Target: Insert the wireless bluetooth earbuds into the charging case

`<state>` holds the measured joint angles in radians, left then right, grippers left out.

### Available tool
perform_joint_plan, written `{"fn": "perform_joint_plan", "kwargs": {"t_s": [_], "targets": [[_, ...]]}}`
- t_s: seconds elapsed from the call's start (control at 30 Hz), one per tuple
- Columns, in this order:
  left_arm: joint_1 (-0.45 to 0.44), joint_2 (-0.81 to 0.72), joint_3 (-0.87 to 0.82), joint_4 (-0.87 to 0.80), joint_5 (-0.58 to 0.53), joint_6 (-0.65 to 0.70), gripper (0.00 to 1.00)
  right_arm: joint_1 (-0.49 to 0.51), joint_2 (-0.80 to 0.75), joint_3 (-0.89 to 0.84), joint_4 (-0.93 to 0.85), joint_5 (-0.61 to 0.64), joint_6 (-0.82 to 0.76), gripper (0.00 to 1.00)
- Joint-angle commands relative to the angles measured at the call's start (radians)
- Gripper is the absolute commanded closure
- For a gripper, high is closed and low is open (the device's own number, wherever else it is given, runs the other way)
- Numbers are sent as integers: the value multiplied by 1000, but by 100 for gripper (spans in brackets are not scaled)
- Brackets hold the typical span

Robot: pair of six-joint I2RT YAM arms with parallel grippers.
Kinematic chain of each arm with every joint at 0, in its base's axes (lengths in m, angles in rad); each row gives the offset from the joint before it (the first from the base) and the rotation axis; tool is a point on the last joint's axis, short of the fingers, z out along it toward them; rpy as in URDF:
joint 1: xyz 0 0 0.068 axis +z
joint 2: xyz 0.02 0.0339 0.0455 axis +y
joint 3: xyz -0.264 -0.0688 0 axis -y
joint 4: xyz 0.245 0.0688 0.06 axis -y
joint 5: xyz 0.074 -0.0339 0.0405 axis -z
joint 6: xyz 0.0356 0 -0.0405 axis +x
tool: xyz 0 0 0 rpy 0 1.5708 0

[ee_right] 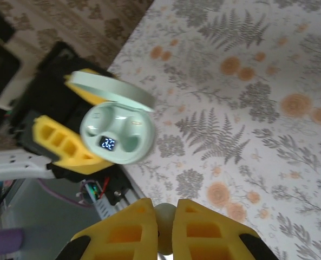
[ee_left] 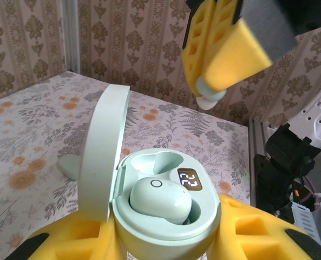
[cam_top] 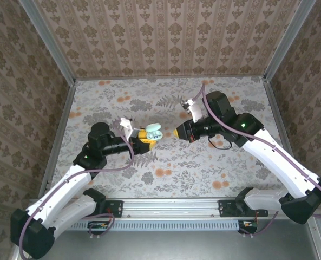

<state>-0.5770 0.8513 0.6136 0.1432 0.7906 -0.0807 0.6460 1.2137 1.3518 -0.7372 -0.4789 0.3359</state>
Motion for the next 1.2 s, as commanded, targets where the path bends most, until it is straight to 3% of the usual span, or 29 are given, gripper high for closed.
{"fn": "perform_joint_plan", "kwargs": {"t_s": [0.0,0.6,0.97,1.17], "targets": [[-23,23,50,29,34,45,84,28,-22,29,44,-48,-16,91],[-72,42,64,29,30,39,84,72,38,26,115,-47,-42,91],[-81,36,50,57,19,23,84,72,40,-67,280,-102,68,92],[-81,26,49,53,15,23,84,72,36,-72,260,-98,64,92]]}}
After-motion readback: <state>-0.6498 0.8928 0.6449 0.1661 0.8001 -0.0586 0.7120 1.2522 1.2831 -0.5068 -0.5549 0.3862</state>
